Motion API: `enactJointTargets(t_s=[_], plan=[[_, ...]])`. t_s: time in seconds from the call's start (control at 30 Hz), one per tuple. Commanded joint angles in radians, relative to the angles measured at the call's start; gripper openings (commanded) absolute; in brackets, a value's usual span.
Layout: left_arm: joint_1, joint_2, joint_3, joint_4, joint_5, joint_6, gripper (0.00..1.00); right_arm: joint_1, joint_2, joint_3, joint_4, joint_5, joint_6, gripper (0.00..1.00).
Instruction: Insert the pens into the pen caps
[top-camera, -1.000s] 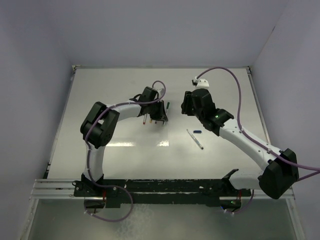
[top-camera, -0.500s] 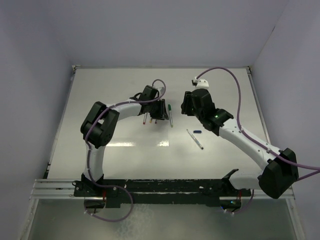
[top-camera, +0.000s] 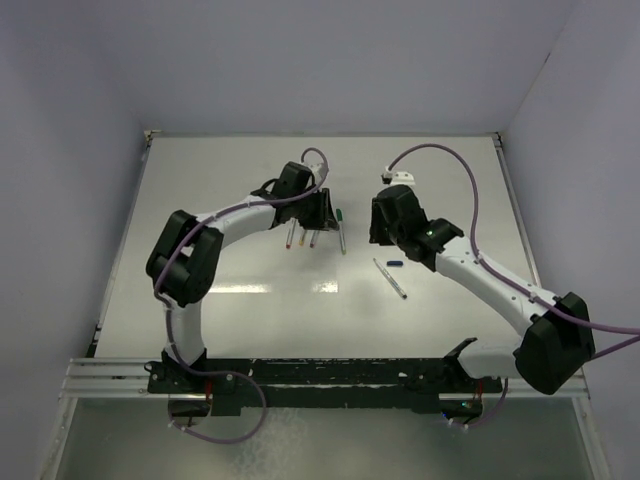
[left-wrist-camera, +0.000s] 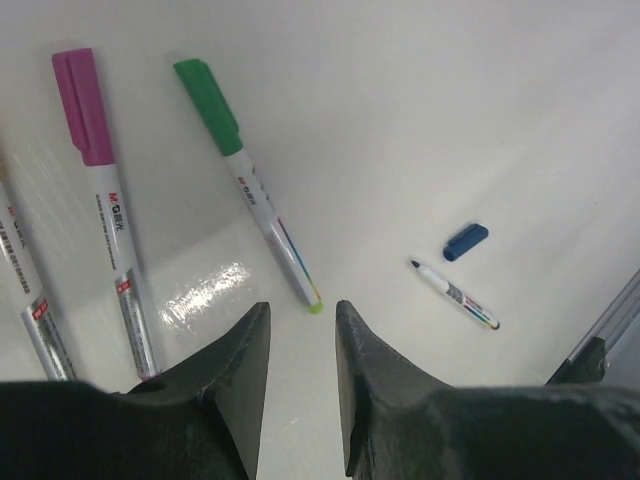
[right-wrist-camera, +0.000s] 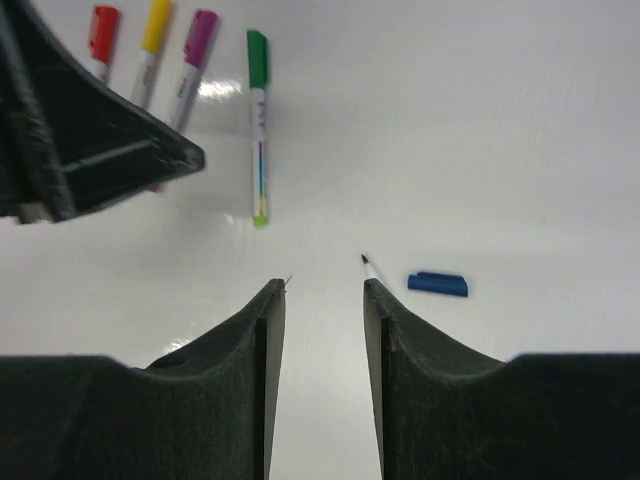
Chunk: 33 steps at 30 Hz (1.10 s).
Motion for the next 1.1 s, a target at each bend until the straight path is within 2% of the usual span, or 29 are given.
enactJointTargets(t_s=[0.0, 0.23, 0.43, 0.63, 1.07], plan=[[-0.011, -0.148, -0.032, 0.028, 0.004, 0.017, 0.35, -0.015, 0.017, -0.016, -0.132, -0.028, 0.02, 0.39], [-0.022, -0.269, -0.176, 0.089, -0.017, 0.017, 0.35, -0.065, 0.07, -0.096, -0.16, -0.179, 0.035, 0.39], [-0.024, -0.35, -0.27, 0.11, -0.033, 0.01, 0.36, -0.095, 0.128, -0.099, -0.166, -0.223, 0.025, 0.39], [-0.024, -0.415, -0.339, 0.109, -0.049, 0.024, 0.36, -0.115, 0.18, -0.101, -0.156, -0.236, 0.03, 0.39], [-0.024, -0.424, -0.377, 0.129, -0.019, 0.018, 0.37, -0.129, 0.252, -0.099, -0.139, -0.205, 0.034, 0.38]])
